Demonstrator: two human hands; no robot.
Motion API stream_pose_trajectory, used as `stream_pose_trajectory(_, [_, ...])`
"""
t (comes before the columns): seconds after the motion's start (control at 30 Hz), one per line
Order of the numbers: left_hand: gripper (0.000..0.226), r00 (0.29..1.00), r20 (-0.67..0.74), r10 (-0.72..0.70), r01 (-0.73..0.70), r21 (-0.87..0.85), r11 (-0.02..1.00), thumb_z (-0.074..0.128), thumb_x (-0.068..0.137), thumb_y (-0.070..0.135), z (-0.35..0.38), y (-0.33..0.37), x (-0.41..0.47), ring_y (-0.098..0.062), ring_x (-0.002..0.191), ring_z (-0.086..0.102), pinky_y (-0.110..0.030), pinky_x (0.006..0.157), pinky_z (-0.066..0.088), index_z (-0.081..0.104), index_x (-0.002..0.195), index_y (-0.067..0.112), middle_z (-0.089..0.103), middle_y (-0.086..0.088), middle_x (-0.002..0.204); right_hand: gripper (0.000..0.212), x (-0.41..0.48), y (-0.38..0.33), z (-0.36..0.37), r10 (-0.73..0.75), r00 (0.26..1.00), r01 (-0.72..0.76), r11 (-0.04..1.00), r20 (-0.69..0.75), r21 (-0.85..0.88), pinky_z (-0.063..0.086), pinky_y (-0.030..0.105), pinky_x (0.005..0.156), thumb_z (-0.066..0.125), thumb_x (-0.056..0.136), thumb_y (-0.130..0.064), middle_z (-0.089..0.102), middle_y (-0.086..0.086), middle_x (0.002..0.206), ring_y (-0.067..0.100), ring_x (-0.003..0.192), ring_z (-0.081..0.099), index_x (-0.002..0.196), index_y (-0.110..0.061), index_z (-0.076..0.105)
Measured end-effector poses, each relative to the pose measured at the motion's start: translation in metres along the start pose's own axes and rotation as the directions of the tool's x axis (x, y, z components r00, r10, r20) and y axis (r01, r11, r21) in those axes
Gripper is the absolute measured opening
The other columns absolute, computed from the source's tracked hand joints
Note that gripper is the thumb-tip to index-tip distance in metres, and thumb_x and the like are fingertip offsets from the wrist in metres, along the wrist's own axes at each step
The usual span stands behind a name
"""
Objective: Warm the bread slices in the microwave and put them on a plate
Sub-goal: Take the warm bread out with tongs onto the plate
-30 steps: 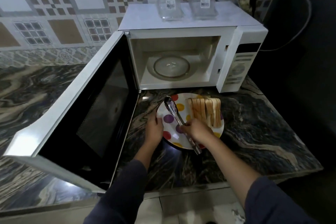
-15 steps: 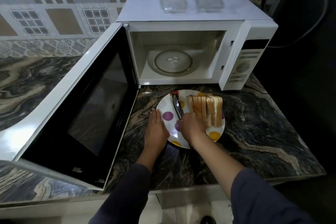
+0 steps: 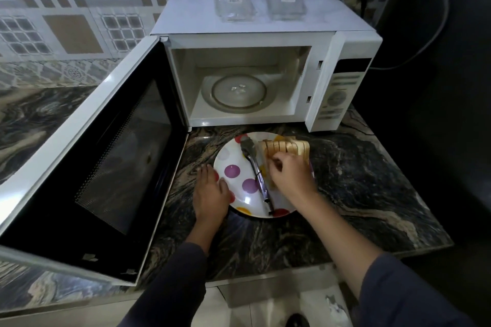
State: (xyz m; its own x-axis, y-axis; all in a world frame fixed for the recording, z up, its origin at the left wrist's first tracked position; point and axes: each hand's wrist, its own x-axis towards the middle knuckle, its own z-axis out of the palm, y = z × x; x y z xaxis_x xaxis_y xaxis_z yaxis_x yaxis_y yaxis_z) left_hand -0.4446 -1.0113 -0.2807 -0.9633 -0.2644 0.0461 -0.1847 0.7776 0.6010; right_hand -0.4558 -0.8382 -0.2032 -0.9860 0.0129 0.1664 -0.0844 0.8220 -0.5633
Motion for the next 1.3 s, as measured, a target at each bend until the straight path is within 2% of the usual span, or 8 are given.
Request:
stream_pose_trajectory(0.13, [0.054,0.999,-0.032,-0.036,0.036,0.01,0.999,0.04,0.095,0.021,0.004,0.003,0.002,-0.024,0.144,0.019,-0.032,0.117,0.013,0.026,0.144,0.001,0.027,-0.014,0.153,0.016,0.011,0.025,-0.017,0.054,0.974,-0.023,0.989,-0.22,0.144,0.044,0.021,0.068,0.057,0.088,-0.015,0.069,0.009,0.089,0.021,0.079,0.063,0.095,-0.008,0.07])
stream_pose_trajectory(0.27, [0.052,0.995,-0.068,-0.069,0.071,0.023,0.997,0.04,0.095,0.018,0.006,0.007,0.003,-0.026,0.143,0.022,-0.034,0.116,0.015,0.029,0.142,-0.001,0.03,-0.016,0.151,0.019,0.016,0.056,-0.022,0.208,0.937,-0.139,0.959,-0.28,0.246,0.042,0.02,0.076,0.052,0.09,-0.01,0.066,0.008,0.101,0.015,0.091,0.059,0.104,-0.009,0.066])
stream_pose_trajectory(0.43, [0.05,0.992,-0.085,-0.098,0.097,-0.016,0.995,0.043,0.093,0.014,0.005,0.008,0.001,-0.027,0.142,0.023,-0.036,0.116,0.018,0.034,0.14,-0.002,0.031,-0.017,0.15,0.033,0.025,0.089,-0.005,0.49,0.871,-0.475,0.838,0.011,0.269,0.045,0.038,0.099,0.049,0.093,-0.015,0.058,0.016,0.125,0.029,0.116,0.054,0.124,-0.005,0.057])
stream_pose_trajectory(0.73, [0.045,0.965,-0.089,-0.245,0.216,-0.255,0.943,0.044,0.083,-0.002,0.01,0.019,0.007,-0.032,0.138,0.03,-0.041,0.115,0.024,0.05,0.128,-0.003,0.041,-0.019,0.143,0.025,0.044,0.096,-0.004,0.478,0.862,-0.507,0.799,0.172,0.322,0.044,0.031,0.084,0.051,0.093,-0.011,0.065,0.018,0.112,0.031,0.105,0.06,0.113,-0.003,0.063])
stream_pose_trajectory(0.87, [0.043,0.935,-0.083,-0.344,0.252,-0.526,0.812,0.037,0.076,0.006,0.016,0.027,0.0,-0.034,0.108,0.057,-0.052,0.095,0.047,0.051,0.116,0.004,0.058,-0.02,0.117,0.022,0.042,0.095,0.0,0.449,0.876,-0.478,0.76,0.178,0.439,0.039,0.028,0.075,0.045,0.095,-0.008,0.064,0.018,0.105,0.026,0.09,0.057,0.106,-0.003,0.063])
stream_pose_trajectory(1.0, [0.04,0.907,-0.03,-0.42,0.266,-0.733,0.626,0.034,0.085,-0.011,0.008,0.046,-0.009,-0.018,0.086,0.059,-0.024,0.069,0.05,0.051,0.114,0.011,0.061,-0.007,0.101,0.022,0.037,0.094,0.005,0.44,0.883,-0.447,0.682,0.163,0.579,0.045,0.036,0.082,0.04,0.097,-0.012,0.063,0.016,0.106,0.026,0.094,0.057,0.107,-0.008,0.059])
stream_pose_trajectory(1.2, [0.044,0.883,-0.018,-0.468,0.253,-0.824,0.508,0.04,0.087,-0.01,0.0,0.041,-0.029,-0.022,0.097,0.058,-0.026,0.071,0.049,0.048,0.127,0.006,0.061,-0.006,0.109,0.027,0.026,0.092,0.005,0.417,0.886,-0.429,0.567,0.205,0.703,0.043,0.03,0.084,0.038,0.099,-0.013,0.061,0.008,0.11,0.024,0.103,0.056,0.117,-0.012,0.059])
stream_pose_trajectory(1.3, [0.046,0.883,-0.014,-0.47,0.224,-0.867,0.446,0.037,0.091,-0.007,-0.006,0.04,-0.041,-0.025,0.105,0.058,-0.031,0.081,0.051,0.045,0.133,0.011,0.058,-0.01,0.121,0.034,0.014,0.087,0.002,0.377,0.899,-0.407,0.536,0.221,0.739,0.043,0.031,0.096,0.036,0.1,-0.012,0.055,0.0,0.116,0.014,0.108,0.051,0.128,-0.018,0.054])
